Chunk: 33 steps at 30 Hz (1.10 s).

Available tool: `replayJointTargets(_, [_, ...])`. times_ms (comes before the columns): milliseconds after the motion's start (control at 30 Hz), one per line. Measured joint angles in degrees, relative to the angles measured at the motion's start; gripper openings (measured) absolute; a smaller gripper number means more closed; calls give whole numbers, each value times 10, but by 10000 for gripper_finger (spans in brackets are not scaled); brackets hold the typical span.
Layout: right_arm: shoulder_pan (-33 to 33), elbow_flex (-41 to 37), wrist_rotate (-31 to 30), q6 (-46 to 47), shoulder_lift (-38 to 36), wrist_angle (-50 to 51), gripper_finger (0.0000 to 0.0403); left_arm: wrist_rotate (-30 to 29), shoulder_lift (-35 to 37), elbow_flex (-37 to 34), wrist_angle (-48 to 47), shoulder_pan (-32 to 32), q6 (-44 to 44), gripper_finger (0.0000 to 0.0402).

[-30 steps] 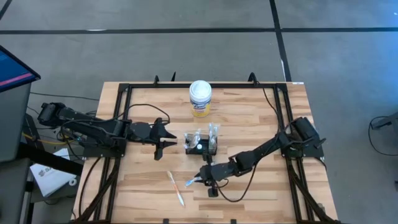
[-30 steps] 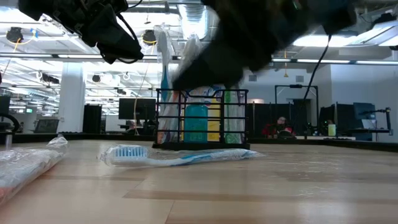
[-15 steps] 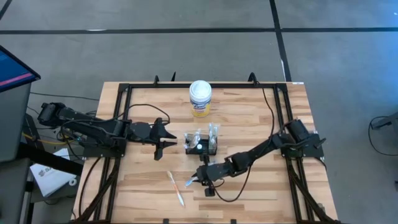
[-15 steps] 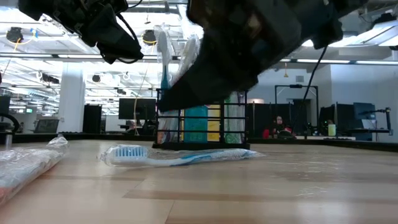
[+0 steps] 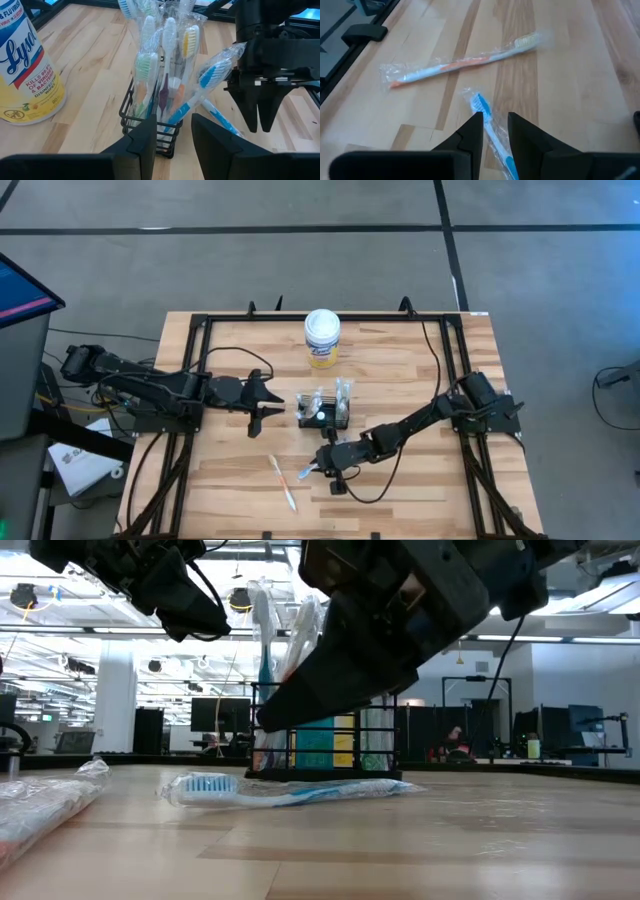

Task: Pick & Place toothbrushing station
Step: Put the blue toothbrush into the black mesh organizer

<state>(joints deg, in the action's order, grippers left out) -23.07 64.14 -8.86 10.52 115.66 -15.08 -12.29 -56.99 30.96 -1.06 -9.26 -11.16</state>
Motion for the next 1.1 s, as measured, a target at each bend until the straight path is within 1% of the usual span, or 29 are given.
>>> replayJointTargets(267, [0,0,0,0,0,-1,118,-2,0,0,0,0,0,117])
replayJointTargets(367, [0,0,0,-13,0,-6,128,-2,0,0,0,0,0,117])
replayJointTargets(500, [0,0,0,-6,0,-10,132,-2,0,0,0,0,0,117])
replayJointTargets(633, [0,-2,0,-6,20,0,133,-2,0,0,0,0,0,117])
replayJointTargets(733, [-1,26,1,-9,42,-19,133,-2,0,0,0,0,0,117])
replayJointTargets(800, [-1,35,0,-26,50,14,132,-1,0,0,0,0,0,117])
replayJointTargets(867, [-1,58,1,-34,72,16,132,-1,0,0,0,0,-1,117])
replayJointTargets(1000, [5,92,4,-35,74,74,134,-1,0,0,0,0,-3,117])
replayJointTargets(1100, [8,100,14,-31,74,124,134,1,0,0,0,0,-3,117])
